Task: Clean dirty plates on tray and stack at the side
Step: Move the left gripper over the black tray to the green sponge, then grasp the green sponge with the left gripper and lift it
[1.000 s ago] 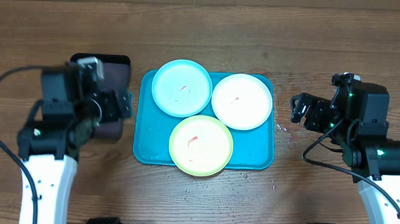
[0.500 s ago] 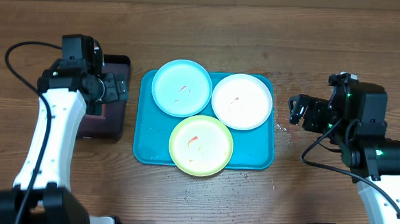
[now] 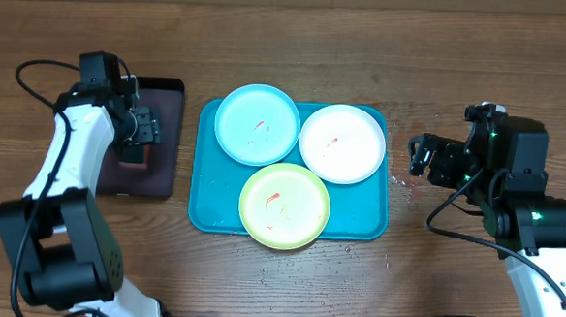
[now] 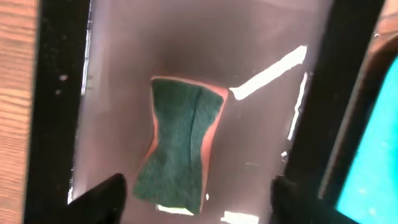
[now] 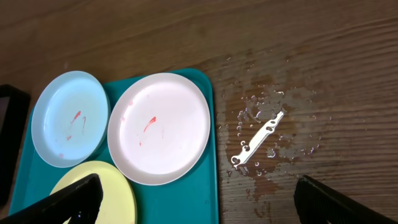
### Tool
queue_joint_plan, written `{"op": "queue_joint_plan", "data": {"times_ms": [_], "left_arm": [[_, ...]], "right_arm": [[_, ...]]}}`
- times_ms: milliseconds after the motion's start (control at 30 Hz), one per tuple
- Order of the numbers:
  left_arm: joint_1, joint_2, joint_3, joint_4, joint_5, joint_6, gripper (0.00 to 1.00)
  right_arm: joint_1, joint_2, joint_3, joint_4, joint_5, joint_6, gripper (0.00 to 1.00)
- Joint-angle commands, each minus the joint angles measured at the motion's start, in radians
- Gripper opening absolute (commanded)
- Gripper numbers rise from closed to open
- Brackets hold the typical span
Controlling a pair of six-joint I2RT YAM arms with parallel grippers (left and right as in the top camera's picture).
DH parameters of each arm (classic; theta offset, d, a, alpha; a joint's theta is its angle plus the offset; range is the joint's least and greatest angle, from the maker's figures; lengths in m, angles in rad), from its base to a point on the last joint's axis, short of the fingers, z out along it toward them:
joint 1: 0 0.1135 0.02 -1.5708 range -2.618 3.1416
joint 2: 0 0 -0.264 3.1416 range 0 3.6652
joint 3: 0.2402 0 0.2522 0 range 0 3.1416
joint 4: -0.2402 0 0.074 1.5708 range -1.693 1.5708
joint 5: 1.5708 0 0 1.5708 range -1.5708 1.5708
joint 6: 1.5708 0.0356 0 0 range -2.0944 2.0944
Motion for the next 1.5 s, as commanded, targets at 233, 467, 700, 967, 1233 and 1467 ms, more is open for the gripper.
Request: {"op": "queue_joint_plan", "data": {"times_ms": [233, 467, 700, 967, 1233, 1467], "left_arm": [[0.005, 0.137, 0.011, 0.045, 0.000, 0.019, 0.56], [0.006, 0.140, 0.027, 0.058, -0.019, 0.019, 0.54], [0.006, 0.139, 0.067, 0.021, -0.096, -0.015, 0.55], [0.006, 0.143, 0.058, 0.006, -0.085, -0.019, 0.57], [0.006, 0.144, 0.045, 0.026, -0.081, -0.019, 0.49], [0.006, 0.170, 0.043, 0.031, -0.059, -0.019, 0.50]], "right_arm": [[0.005, -0.004, 0.026, 0.004, -0.005, -0.005, 1.00], [0.005, -0.004, 0.026, 0.004, -0.005, -0.005, 1.00], [0.005, -0.004, 0.026, 0.004, -0.001, -0.005, 1.00], [0.005, -0.004, 0.026, 0.004, 0.006, -0.005, 1.00], [0.005, -0.004, 0.026, 0.004, 0.006, -0.005, 1.00], [0.005, -0.004, 0.026, 0.004, 0.006, -0.005, 1.00]]}}
